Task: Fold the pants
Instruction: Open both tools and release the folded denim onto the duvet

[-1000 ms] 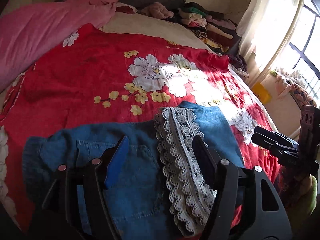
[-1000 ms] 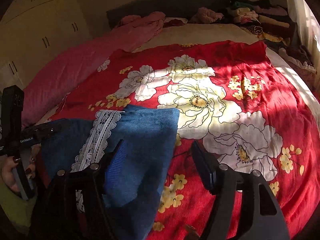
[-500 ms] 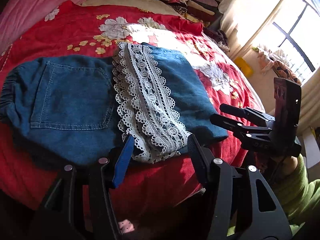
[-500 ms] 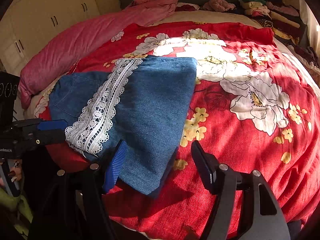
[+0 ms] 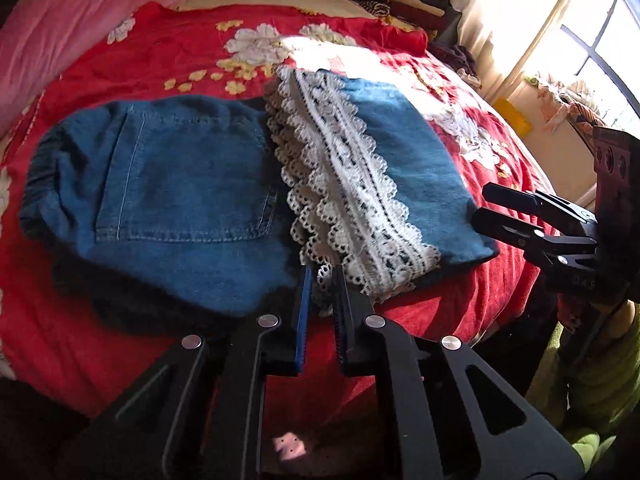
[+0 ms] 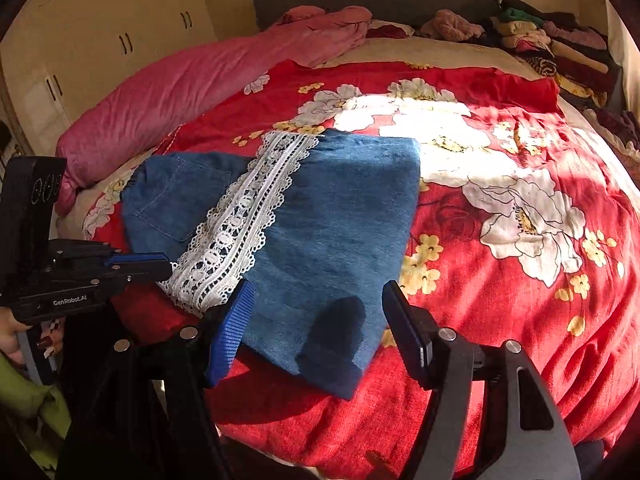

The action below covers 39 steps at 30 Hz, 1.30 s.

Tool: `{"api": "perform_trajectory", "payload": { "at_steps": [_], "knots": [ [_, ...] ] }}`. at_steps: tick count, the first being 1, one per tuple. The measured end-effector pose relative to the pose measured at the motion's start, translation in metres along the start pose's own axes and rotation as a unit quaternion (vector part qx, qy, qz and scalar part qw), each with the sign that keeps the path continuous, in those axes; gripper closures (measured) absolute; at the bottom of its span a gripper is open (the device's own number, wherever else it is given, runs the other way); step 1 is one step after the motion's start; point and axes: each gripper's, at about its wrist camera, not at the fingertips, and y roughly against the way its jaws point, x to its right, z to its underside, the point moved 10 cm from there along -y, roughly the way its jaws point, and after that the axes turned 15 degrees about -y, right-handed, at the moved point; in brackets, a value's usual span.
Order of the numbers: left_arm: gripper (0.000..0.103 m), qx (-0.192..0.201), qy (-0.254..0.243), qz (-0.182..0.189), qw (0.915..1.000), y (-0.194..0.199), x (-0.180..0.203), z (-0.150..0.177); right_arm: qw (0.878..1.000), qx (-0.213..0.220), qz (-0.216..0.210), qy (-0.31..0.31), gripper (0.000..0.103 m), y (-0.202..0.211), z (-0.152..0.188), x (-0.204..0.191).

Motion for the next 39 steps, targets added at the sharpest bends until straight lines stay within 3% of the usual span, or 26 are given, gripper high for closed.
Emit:
{"api": "perform_trajectory", "payload": {
  "at_steps": [2, 6, 8, 10, 12, 17, 20, 22, 25, 31, 34, 37, 39],
  "knots": [
    [0.098, 0.003, 0.012, 0.006, 0.9999, 0.001, -0.003, 0.003, 1.000, -0.012, 0.009, 0.001, 0.037, -0.006, 0.005, 0.002],
    [0.097, 0.039, -0.009, -0.008, 0.9992, 0.029, 0.003, -0.015, 1.000, 0.007, 0.003, -0.002, 0.037, 0.005, -0.002, 0.003],
    [0.093, 0.049, -0.024, -0.006, 0.9985, 0.036, 0.013, -0.026, 1.000, 0.011, -0.006, 0.002, 0.038, 0.010, -0.004, 0.001],
    [0.082, 0.054, -0.038, -0.003, 0.9978, 0.034, 0.025, -0.035, 1.000, -0.001, -0.018, 0.003, 0.042, 0.008, 0.000, -0.001],
    [0.081, 0.049, -0.056, -0.008, 0.9972, 0.021, 0.033, -0.041, 1.000, -0.019, -0.010, 0.006, 0.051, 0.000, 0.009, -0.001],
    [0.079, -0.026, -0.068, -0.032, 0.9969, -0.026, 0.025, -0.010, 0.998, -0.055, 0.014, 0.009, 0.053, -0.018, 0.025, 0.008],
    [0.076, -0.018, -0.055, -0.023, 0.9981, -0.023, 0.022, -0.006, 0.998, -0.061, 0.016, 0.005, 0.052, -0.024, 0.028, 0.009],
    [0.068, -0.016, -0.054, -0.029, 0.9980, -0.018, 0.020, -0.007, 0.998, -0.059, 0.013, 0.004, 0.051, -0.022, 0.028, 0.007],
    [0.067, -0.008, -0.052, -0.027, 0.9982, -0.009, 0.023, -0.010, 0.999, -0.046, -0.002, -0.011, 0.051, -0.012, 0.021, 0.007],
    [0.049, 0.004, -0.060, -0.043, 0.9973, 0.006, 0.024, -0.013, 0.999, -0.024, -0.009, -0.021, 0.037, 0.003, 0.011, 0.006],
    [0.044, 0.009, -0.057, -0.048, 0.9972, 0.013, 0.021, -0.014, 1.000, -0.015, -0.001, -0.023, 0.021, 0.007, 0.007, 0.006],
    [0.033, 0.015, -0.056, -0.055, 0.9968, 0.019, 0.018, -0.015, 1.000, -0.006, 0.003, -0.026, 0.020, 0.011, 0.003, 0.006],
    [0.026, 0.018, -0.057, -0.059, 0.9964, 0.023, 0.016, -0.016, 1.000, 0.001, 0.010, -0.027, 0.009, 0.014, 0.000, 0.007]
  ]
}}
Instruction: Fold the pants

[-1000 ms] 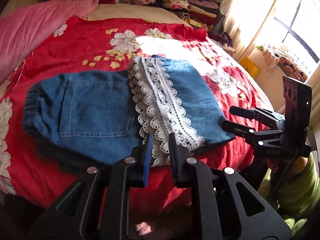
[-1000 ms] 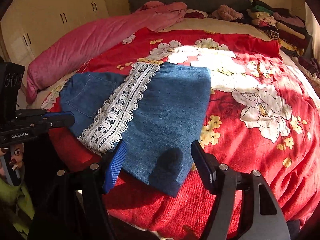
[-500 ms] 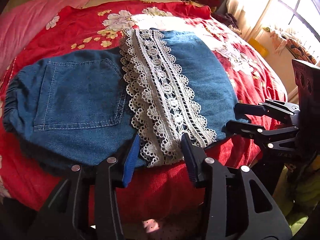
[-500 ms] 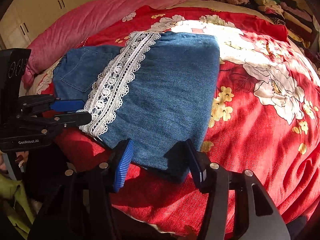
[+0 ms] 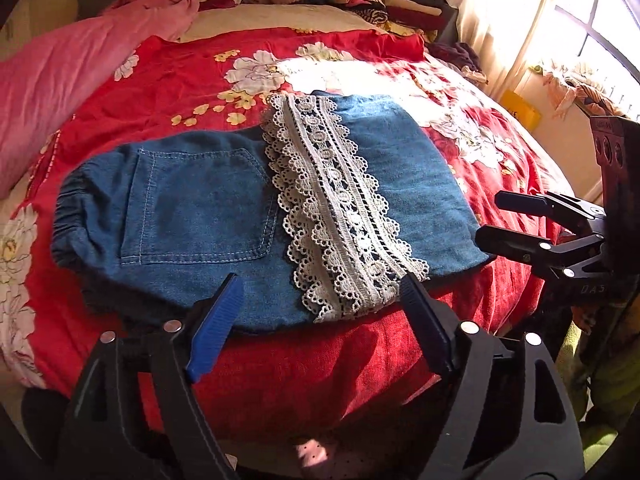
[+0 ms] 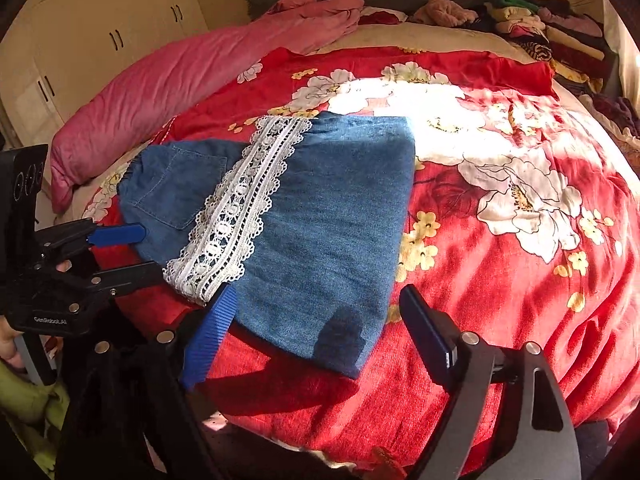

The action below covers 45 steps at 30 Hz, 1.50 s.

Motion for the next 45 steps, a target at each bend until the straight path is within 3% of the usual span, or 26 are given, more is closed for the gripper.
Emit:
{"api": "perform_trajectory", "payload": {
  "at_steps": [9, 22, 34, 45],
  "knots": [
    [0.011, 0.012, 0.002, -0.009, 0.9999, 0.011, -0.005, -0.003, 1.000, 0.020, 0.009, -0.004, 0.008, 0.013, -0.010, -0.001],
    [0.010, 0.030, 0.019, -0.036, 0.9987, 0.032, -0.029, 0.000, 0.999, 0.040, -0.010, 0.006, 0.004, 0.029, -0.032, -0.027],
    [0.010, 0.038, 0.069, -0.057, 0.9953, 0.044, -0.074, 0.021, 0.998, 0.032, -0.034, 0.049, 0.004, 0.016, -0.059, -0.083],
    [0.010, 0.030, 0.149, -0.077, 0.9854, 0.047, -0.134, 0.061, 0.991, 0.002, -0.062, 0.117, 0.004, -0.022, -0.076, -0.151]
  ]
}}
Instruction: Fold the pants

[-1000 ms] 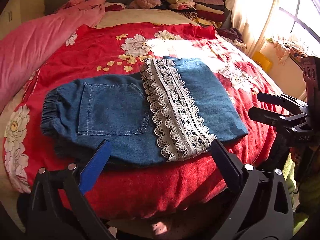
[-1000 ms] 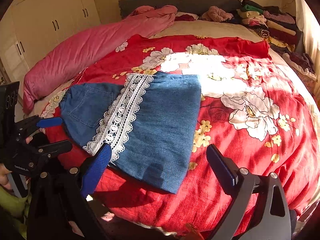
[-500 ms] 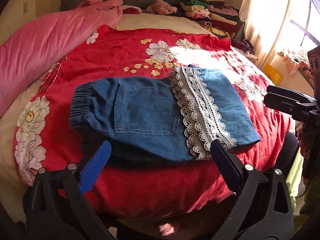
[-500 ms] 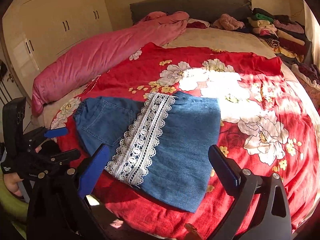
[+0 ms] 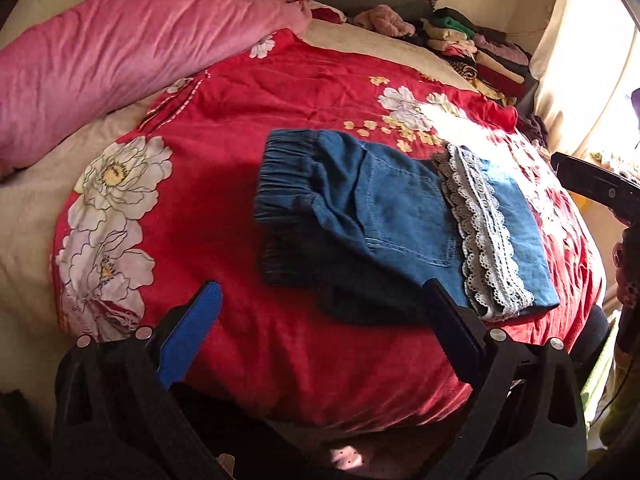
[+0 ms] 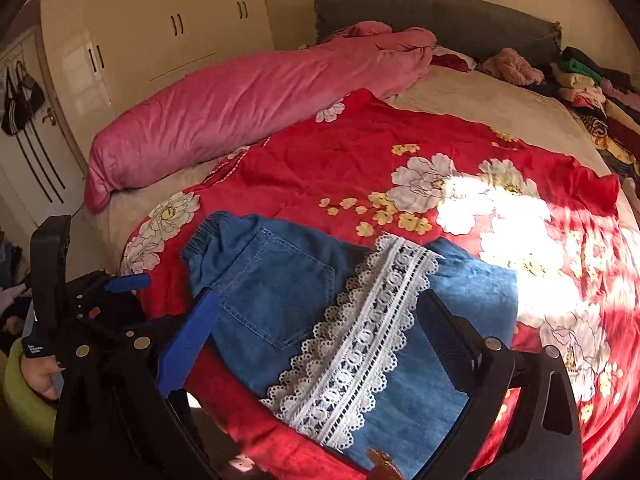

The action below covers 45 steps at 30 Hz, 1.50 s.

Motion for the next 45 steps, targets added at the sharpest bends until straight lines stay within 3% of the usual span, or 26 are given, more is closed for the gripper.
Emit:
{"api": "perform_trajectory", "payload": {
  "at_steps": [7, 8, 12, 15, 23, 27, 32, 34, 36, 38, 41, 45],
  "knots": [
    [0.012, 0.015, 0.051, 0.013, 0.9985, -0.004, -0.019, 0.005, 0.998, -0.047, -0.024, 0.027, 0.004, -0.047, -0.011, -0.028],
    [0.016, 0.016, 0.056, 0.022, 0.9980, -0.006, -0.018, 0.005, 0.998, -0.055, -0.031, 0.028, 0.004, -0.054, -0.013, -0.032],
    [0.051, 0.011, 0.078, 0.065, 0.9948, -0.019, -0.011, 0.003, 0.995, -0.084, -0.045, 0.037, 0.004, -0.080, -0.019, -0.045],
    [0.061, -0.007, 0.088, 0.092, 0.9919, -0.035, -0.002, 0.008, 0.993, -0.100, -0.056, 0.041, 0.004, -0.097, -0.025, -0.057],
    [0.061, -0.016, 0.087, 0.099, 0.9911, -0.048, 0.002, 0.015, 0.983, -0.143, -0.052, 0.099, 0.005, -0.150, -0.022, -0.091],
    [0.061, -0.014, 0.088, 0.101, 0.9909, -0.049, 0.001, 0.016, 0.980, -0.164, -0.051, 0.097, 0.005, -0.175, -0.016, -0.098],
    [0.060, -0.013, 0.090, 0.103, 0.9905, -0.048, 0.002, 0.017, 0.976, -0.190, -0.079, 0.067, 0.007, -0.195, -0.010, -0.102],
    [0.059, -0.013, 0.092, 0.104, 0.9902, -0.049, 0.003, 0.017, 0.974, -0.199, -0.090, 0.060, 0.018, -0.200, -0.006, -0.103],
    [0.059, -0.013, 0.094, 0.104, 0.9901, -0.049, 0.003, 0.016, 0.972, -0.205, -0.099, 0.063, 0.040, -0.203, -0.002, -0.106],
    [0.058, -0.012, 0.096, 0.106, 0.9896, -0.049, 0.004, 0.017, 0.971, -0.200, -0.109, 0.074, 0.054, -0.200, 0.001, -0.110],
    [0.052, -0.011, 0.097, 0.109, 0.9892, -0.047, 0.006, 0.016, 0.974, -0.182, -0.105, 0.090, 0.064, -0.189, -0.001, -0.110],
    [0.030, -0.003, 0.097, 0.114, 0.9888, -0.043, 0.009, 0.011, 0.976, -0.165, -0.121, 0.076, 0.069, -0.172, -0.008, -0.105]
  ]
}}
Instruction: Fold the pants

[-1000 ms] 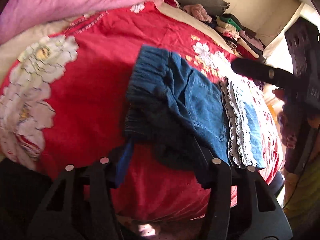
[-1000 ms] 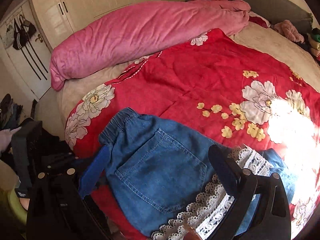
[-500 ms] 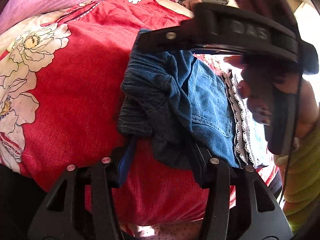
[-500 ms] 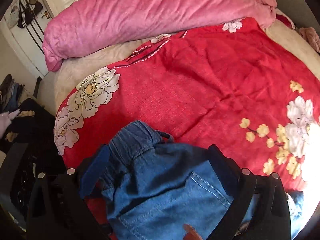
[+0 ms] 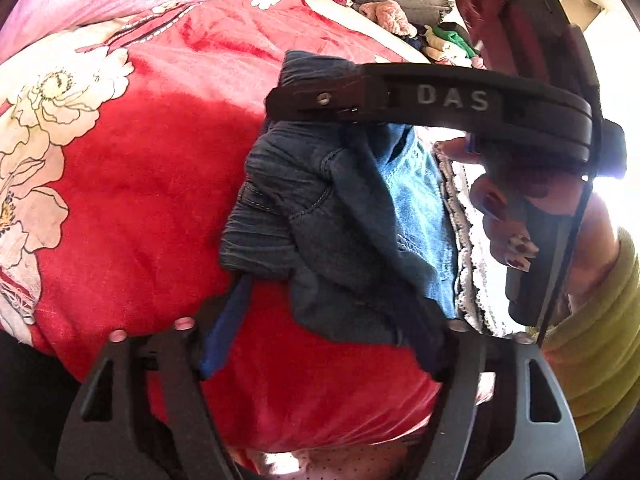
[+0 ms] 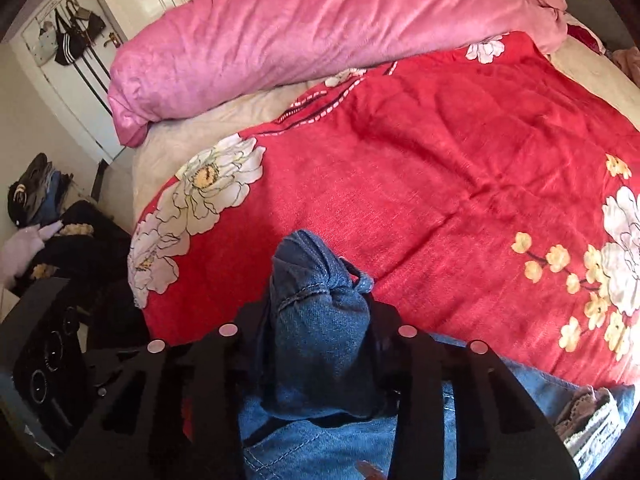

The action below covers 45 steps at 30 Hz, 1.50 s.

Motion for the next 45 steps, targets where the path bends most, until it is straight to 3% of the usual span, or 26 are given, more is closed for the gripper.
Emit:
{"api": "perform_trajectory", "payload": {
  "at_steps": [1, 9, 16, 18, 22, 28, 31, 33, 36, 38, 41, 45],
  "knots": [
    [0.025, 0.002, -0.001, -0.001, 1.0000, 0.000, 0.002, 0.000, 1.000, 0.005, -0.005, -0.002, 0.069, 0.005, 0.000, 0.000],
    [0.010, 0.015, 0.030, 0.032, 0.9989, 0.005, 0.008, -0.003, 0.998, 0.031, -0.047, -0.027, 0.069, 0.041, -0.004, 0.005],
    [0.010, 0.012, 0.054, 0.098, 0.9936, -0.011, 0.026, -0.017, 0.995, 0.053, -0.069, -0.041, 0.069, 0.073, 0.000, 0.016],
    [0.015, 0.015, 0.058, 0.130, 0.9897, -0.010, 0.039, -0.022, 0.994, 0.063, -0.073, -0.047, 0.069, 0.084, 0.000, 0.023],
    [0.041, 0.027, 0.041, 0.150, 0.9875, -0.008, 0.063, -0.036, 0.991, 0.082, -0.078, -0.065, 0.069, 0.106, 0.003, 0.042],
    [0.043, 0.033, -0.013, 0.153, 0.9876, -0.008, 0.108, -0.049, 0.985, 0.116, -0.088, -0.097, 0.065, 0.141, 0.012, 0.075],
    [0.043, 0.023, -0.051, 0.155, 0.9864, -0.013, 0.129, -0.048, 0.977, 0.146, -0.095, -0.122, 0.054, 0.165, 0.022, 0.096],
    [0.043, 0.010, -0.075, 0.165, 0.9834, -0.023, 0.147, -0.048, 0.970, 0.171, -0.088, -0.148, 0.038, 0.181, 0.032, 0.115],
    [0.043, -0.013, -0.114, 0.163, 0.9800, -0.038, 0.170, -0.039, 0.964, 0.186, -0.025, -0.190, 0.026, 0.198, 0.058, 0.152],
    [0.042, -0.023, -0.142, 0.158, 0.9770, -0.045, 0.182, -0.031, 0.958, 0.193, 0.007, -0.212, 0.025, 0.207, 0.077, 0.170],
    [0.040, -0.040, -0.167, 0.153, 0.9731, -0.054, 0.194, -0.019, 0.948, 0.197, 0.010, -0.249, 0.023, 0.214, 0.098, 0.185],
    [0.036, -0.052, -0.198, 0.126, 0.9706, -0.062, 0.199, -0.010, 0.952, 0.179, 0.029, -0.247, 0.013, 0.203, 0.105, 0.188]
  ]
}}
